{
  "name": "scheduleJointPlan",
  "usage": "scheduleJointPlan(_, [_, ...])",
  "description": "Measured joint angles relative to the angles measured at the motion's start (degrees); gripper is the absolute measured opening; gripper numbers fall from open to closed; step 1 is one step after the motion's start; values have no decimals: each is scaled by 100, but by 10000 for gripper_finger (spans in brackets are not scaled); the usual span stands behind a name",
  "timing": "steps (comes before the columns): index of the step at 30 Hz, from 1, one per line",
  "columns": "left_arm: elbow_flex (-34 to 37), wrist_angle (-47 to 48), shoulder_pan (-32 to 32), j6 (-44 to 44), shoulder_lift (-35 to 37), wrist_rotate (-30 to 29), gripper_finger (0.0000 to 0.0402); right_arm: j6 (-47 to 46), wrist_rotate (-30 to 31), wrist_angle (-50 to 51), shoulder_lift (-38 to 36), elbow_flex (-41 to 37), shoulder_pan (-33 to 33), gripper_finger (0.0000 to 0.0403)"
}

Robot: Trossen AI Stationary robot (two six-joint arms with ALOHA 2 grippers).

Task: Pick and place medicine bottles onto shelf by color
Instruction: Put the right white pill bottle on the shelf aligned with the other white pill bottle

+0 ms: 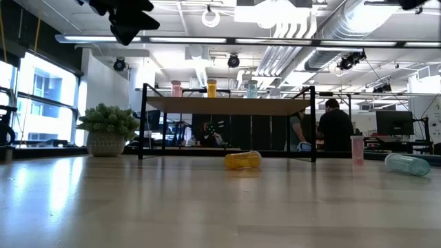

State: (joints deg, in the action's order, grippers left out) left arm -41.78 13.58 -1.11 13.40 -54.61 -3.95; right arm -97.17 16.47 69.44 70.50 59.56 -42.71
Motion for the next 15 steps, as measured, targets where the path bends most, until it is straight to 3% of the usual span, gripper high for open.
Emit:
scheduleJointPlan(4, [0,-76,-89,16,0,2,170,-479,-350,-221,2,-239,-323,188])
scheduleJointPlan(15, [0,-146,-99,208,0,-144,170,-1593,-368,-695,4,-834,-1173,188])
